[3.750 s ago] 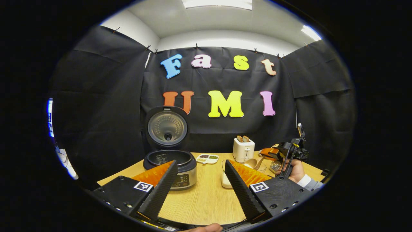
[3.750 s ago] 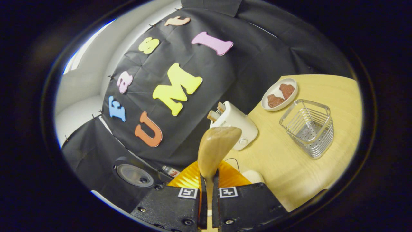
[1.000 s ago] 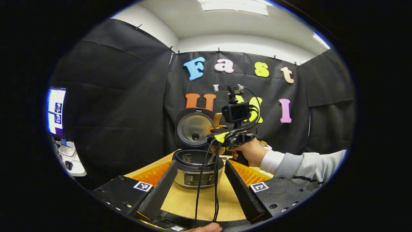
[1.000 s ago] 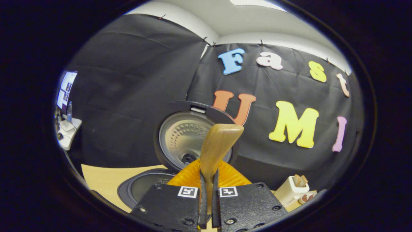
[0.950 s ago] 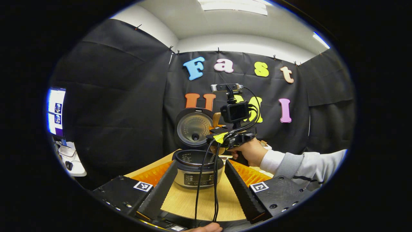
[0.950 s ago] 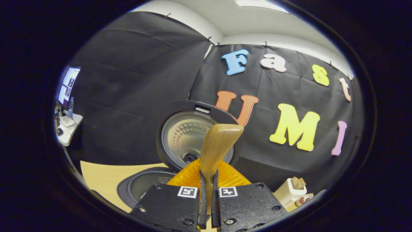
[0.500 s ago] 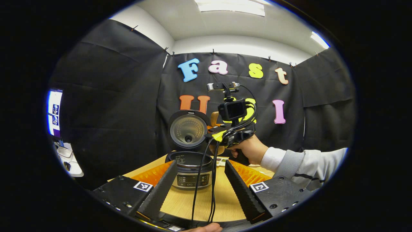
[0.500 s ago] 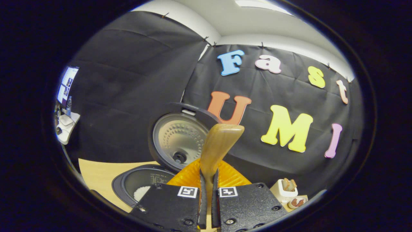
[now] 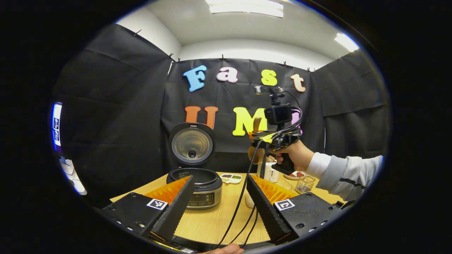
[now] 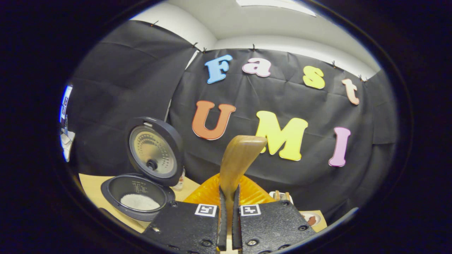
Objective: Close the left gripper, press the button to open the rice cooker; take a wooden spoon from the chopstick holder with the right hand, scoop a spoonful of rice and pour it into the rice cooker, then put the wooden spoon back into the chopstick holder.
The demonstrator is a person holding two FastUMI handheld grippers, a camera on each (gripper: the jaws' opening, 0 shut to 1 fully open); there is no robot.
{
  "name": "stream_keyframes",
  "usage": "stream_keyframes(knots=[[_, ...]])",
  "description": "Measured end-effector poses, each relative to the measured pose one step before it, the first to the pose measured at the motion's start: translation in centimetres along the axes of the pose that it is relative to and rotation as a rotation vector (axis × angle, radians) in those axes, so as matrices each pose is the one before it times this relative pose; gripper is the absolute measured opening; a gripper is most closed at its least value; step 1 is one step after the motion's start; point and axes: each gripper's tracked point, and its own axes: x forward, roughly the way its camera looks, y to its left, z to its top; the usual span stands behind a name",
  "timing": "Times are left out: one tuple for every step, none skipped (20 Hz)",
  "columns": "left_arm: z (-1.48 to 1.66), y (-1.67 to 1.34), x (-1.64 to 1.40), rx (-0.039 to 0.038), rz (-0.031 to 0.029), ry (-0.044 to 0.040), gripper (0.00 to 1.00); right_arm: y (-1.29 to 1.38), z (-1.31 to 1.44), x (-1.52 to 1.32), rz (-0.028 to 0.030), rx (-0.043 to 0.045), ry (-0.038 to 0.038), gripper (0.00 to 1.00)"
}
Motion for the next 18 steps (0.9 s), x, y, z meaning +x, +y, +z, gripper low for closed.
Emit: stream_keyframes(knots=[[-0.028,-0.135,0.169,-0.00047,0.00324,-0.00063,0.94,-1.124,-0.296,-0.595,-0.00200,0.01091,0.00649,0.11],[-0.017,0.053,0.145,0.00338,0.00475,0.00070,0.94,-1.194,-0.170,-0.808,-0.00788,0.01096,0.00424,0.11],[-0.053,0.034,0.278,0.00300,0.00595,-0.00030,0.94,-1.366,-0.085,-0.935,-0.01097,0.01670,0.00150,0.11],[-0.173,-0.004,0.250,0.00105,0.00509,0.00347,0.94,-1.288,-0.072,-0.932,-0.01192,0.02395,-0.00014,0.11],[-0.149,-0.047,-0.163,0.00131,0.00016,0.00514,0.94,-1.357,-0.190,-0.748,-0.01169,0.02487,0.00696,0.11],[-0.126,-0.096,0.292,0.00156,-0.00404,0.00047,0.94,-1.359,-0.300,-0.797,-0.01739,0.02606,0.00797,0.11],[-0.243,-0.023,0.259,-0.00038,-0.00564,0.01500,0.94,-1.364,-0.283,-0.750,-0.02311,0.02296,0.00562,0.11],[-0.708,0.144,0.386,-0.00014,0.00439,0.02247,0.94,-1.222,-0.155,-0.645,-0.01684,0.02480,0.00342,0.11],[-0.660,0.443,0.464,0.00473,0.01298,0.02073,0.94,-0.966,-0.192,-0.704,-0.00408,0.01855,0.00082,0.12],[-0.380,0.283,0.283,0.00426,0.01004,0.01607,0.95,-0.646,-0.098,-0.886,0.00333,0.01710,-0.00402,0.12],[-0.282,-0.157,0.272,0.00333,0.00027,0.01286,0.94,-0.827,-0.098,-0.642,-0.00241,0.00718,0.00073,0.12],[-0.094,-0.124,0.321,0.00073,0.00099,0.00405,0.95,-1.381,-0.286,-0.472,-0.02726,-0.00301,0.00641,0.11],[0.109,-0.065,0.035,-0.00749,0.00785,0.00238,0.94,-1.552,-0.260,-0.618,-0.04377,-0.01282,0.00427,0.12],[0.040,0.058,0.064,-0.00666,0.00756,-0.00143,0.95,-1.140,-0.251,-0.616,-0.03019,-0.01408,-0.00089,0.12],[0.202,-0.213,0.101,-0.00382,0.00445,-0.00751,0.94,-0.432,-0.209,-0.542,-0.00182,-0.00364,-0.00584,0.12],[0.282,-0.220,-0.026,-0.00417,0.00171,-0.00948,0.94,-0.163,-0.201,-0.612,0.00633,0.00633,-0.00616,0.12],[0.247,-0.316,0.082,-0.00717,0.00113,-0.01161,0.94,-0.475,-0.350,-0.421,0.00303,0.00868,0.00163,0.12],[0.263,-0.250,0.082,-0.00947,0.00061,-0.00971,0.95,-0.988,-0.698,-0.329,-0.00183,0.01033,0.01080,0.12]])
